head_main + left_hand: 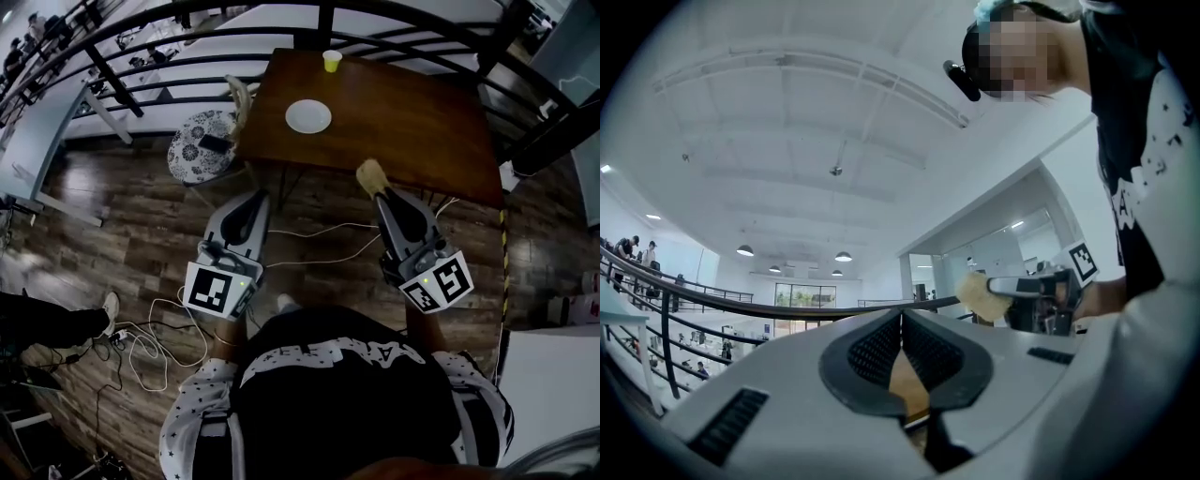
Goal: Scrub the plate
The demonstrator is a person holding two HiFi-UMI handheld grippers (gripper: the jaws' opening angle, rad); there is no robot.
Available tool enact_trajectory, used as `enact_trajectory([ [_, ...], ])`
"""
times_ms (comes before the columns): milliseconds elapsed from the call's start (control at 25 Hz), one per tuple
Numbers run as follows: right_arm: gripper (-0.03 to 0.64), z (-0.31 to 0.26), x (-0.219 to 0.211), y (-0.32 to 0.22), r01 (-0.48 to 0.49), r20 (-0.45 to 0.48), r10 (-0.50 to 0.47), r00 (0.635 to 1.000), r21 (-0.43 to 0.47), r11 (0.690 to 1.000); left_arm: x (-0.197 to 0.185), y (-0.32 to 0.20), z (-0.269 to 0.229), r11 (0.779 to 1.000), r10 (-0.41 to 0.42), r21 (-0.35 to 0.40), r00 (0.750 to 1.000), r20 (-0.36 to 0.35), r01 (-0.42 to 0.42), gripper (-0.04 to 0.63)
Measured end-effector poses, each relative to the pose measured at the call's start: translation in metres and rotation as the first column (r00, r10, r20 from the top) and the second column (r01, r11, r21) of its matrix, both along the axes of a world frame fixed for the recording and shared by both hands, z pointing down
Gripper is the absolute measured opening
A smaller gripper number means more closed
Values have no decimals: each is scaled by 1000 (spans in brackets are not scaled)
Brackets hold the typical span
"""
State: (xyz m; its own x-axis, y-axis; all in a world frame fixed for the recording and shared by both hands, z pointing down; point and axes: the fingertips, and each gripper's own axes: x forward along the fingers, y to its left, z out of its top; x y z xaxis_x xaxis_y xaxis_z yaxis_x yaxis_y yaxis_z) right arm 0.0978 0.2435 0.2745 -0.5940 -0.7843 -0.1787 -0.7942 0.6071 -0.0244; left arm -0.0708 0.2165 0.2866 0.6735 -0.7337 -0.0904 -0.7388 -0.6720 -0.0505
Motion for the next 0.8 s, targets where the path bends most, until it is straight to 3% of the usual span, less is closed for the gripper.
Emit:
enact_trajectory([
  [800,49,15,-46,-33,-117,-39,115,993,-43,992,-38,-46,16,993,115,-13,993,-40,-115,15],
])
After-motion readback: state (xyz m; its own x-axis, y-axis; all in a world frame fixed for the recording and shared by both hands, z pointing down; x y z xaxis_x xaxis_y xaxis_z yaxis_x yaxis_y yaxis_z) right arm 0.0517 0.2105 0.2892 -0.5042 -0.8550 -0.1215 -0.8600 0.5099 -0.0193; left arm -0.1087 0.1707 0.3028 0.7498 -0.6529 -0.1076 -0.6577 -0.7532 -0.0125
